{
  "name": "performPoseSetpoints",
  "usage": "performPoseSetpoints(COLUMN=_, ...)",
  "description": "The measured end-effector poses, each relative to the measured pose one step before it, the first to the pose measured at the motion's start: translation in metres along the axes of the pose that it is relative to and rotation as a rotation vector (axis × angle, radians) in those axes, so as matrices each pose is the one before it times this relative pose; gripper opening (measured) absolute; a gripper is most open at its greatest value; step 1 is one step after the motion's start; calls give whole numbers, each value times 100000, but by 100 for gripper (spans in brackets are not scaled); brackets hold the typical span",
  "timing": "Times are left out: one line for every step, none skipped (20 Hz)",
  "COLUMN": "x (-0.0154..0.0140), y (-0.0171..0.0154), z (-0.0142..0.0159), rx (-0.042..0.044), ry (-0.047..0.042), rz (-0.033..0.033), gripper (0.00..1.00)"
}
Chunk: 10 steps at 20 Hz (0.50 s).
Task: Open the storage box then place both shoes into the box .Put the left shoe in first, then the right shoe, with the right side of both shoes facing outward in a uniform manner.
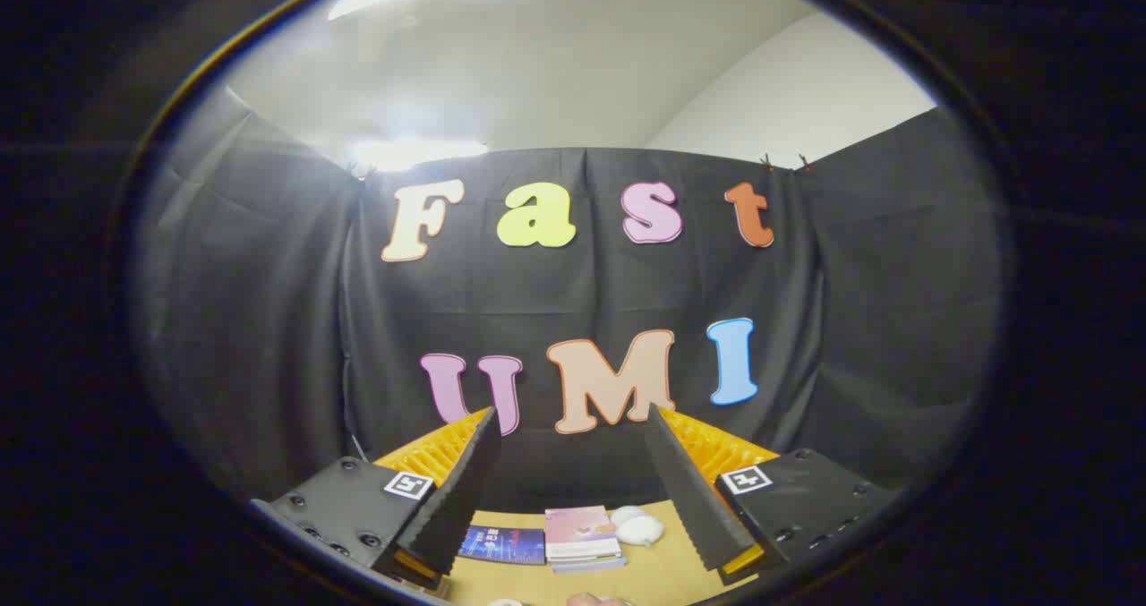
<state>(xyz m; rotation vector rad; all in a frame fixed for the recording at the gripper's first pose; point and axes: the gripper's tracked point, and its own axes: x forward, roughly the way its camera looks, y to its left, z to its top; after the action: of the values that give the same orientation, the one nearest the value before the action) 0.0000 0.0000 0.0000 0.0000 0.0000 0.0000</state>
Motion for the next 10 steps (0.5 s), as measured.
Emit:
performPoseSetpoints(x=361, y=447, z=-445, rx=-816, ry=1015, rz=1578, gripper=100)
performPoseSetpoints(x=274, y=619, z=-523, rx=-1161, ry=1109, rz=1774, gripper=100)
performPoseSetpoints(x=290, y=657, z=-236, rx=-649, ry=325, rz=1891, gripper=100)
performPoseSetpoints(x=291, y=696, z=-61, rx=-206, ry=86, rz=1898, gripper=100)
performPoseSetpoints(x=265, y=660, z=10, rx=397, ry=-304, rz=1706, gripper=100)
performPoseSetpoints(x=260, y=590, z=-124, rx=397, ry=140, rz=1567, gripper=100)
performPoseSetpoints(x=315, y=554, z=-165, rx=596, ry=296, rz=1842, gripper=100)
performPoseSetpoints(x=120, y=344, z=-121, rx=418, ry=104, rz=1093, gripper=100)
performPoseSetpoints(x=182, y=402, z=-170, rx=504, ry=311, rz=1151, gripper=100)
performPoseSetpoints(x=76, y=288, z=-235, rx=496, ry=394, rz=1033, gripper=100)
